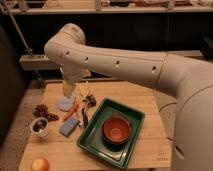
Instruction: Place banana in tray
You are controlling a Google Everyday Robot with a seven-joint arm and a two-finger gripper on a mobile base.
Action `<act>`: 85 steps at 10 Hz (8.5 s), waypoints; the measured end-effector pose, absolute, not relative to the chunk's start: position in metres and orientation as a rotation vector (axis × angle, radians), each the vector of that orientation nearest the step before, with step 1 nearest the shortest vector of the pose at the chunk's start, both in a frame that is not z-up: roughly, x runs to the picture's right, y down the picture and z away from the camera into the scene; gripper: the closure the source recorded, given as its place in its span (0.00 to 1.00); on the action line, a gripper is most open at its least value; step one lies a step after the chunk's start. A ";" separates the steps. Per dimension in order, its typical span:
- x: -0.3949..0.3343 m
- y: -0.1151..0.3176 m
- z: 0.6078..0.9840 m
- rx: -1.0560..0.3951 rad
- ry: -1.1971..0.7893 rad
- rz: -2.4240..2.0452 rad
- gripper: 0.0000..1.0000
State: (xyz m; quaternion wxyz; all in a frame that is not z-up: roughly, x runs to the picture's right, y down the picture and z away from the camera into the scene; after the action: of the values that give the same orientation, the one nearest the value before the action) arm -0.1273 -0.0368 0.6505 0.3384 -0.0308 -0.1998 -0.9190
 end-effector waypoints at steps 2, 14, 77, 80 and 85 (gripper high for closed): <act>-0.142 -0.063 0.669 0.010 -0.469 -2.346 0.20; -0.171 -0.086 0.830 -0.033 -0.420 -1.979 0.20; -0.048 0.222 0.712 0.534 -1.164 -2.249 1.00; -0.042 0.230 0.718 0.517 -1.235 -2.240 0.90; -0.047 0.238 0.720 0.523 -1.320 -2.250 0.58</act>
State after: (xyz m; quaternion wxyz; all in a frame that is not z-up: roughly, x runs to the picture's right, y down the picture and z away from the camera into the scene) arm -0.0468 0.2379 0.7196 0.2383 0.1908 -0.4817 -0.8214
